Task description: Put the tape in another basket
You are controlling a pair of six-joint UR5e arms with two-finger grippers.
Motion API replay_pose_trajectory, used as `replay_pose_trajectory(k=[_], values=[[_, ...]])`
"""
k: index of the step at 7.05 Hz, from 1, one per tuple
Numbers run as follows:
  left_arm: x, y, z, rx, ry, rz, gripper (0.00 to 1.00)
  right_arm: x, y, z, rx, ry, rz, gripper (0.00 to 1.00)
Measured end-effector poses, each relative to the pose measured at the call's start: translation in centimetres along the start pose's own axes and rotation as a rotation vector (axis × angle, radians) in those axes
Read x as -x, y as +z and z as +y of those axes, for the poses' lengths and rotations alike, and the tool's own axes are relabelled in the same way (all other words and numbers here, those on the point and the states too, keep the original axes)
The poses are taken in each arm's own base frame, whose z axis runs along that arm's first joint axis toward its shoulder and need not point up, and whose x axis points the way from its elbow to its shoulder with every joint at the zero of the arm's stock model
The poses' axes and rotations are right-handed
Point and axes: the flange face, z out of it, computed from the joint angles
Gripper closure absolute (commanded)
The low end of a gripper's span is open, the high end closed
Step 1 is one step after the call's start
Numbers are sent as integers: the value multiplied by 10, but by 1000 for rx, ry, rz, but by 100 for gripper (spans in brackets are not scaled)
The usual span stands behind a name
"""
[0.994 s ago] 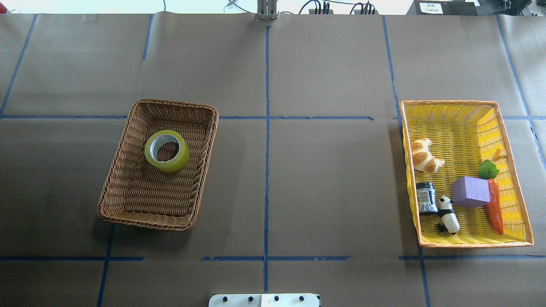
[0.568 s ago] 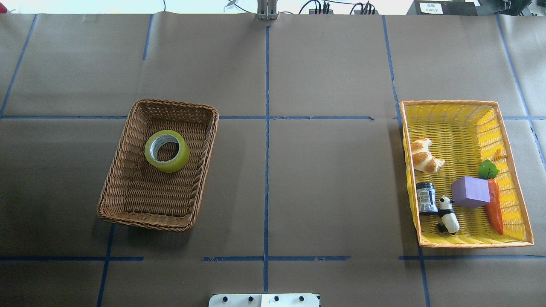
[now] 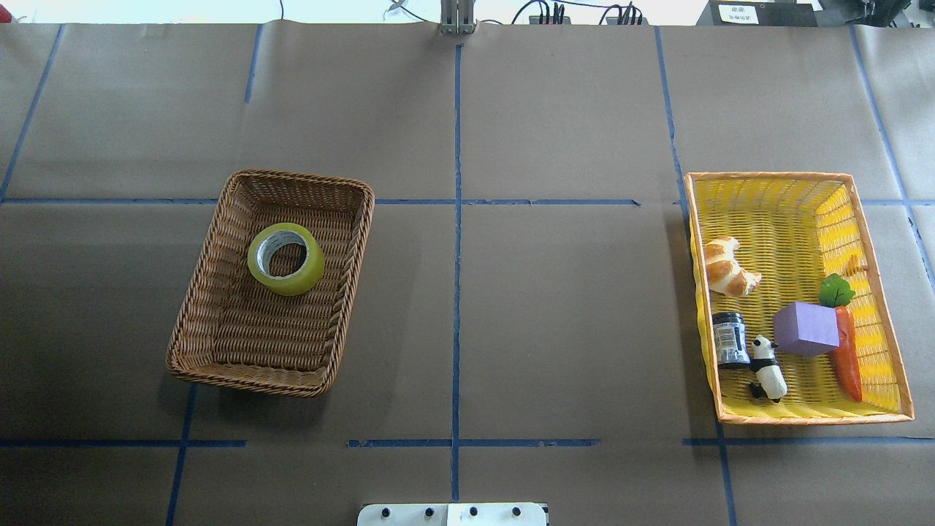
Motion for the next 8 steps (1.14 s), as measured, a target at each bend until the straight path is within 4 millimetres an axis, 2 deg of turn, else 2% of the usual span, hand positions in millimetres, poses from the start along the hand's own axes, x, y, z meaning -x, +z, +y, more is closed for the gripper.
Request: replay_pose_trajectory(k=[2,4,8], values=[[4,0,4,-1,-10,0,0,-9,-6,6,-9,80,12,0],[4,0,7,0,-12,2,0,1,-20,2,-41,170,18,0],[3,-1,6,-4,-9,3,0,4,-21,9,-127,114,34,0]])
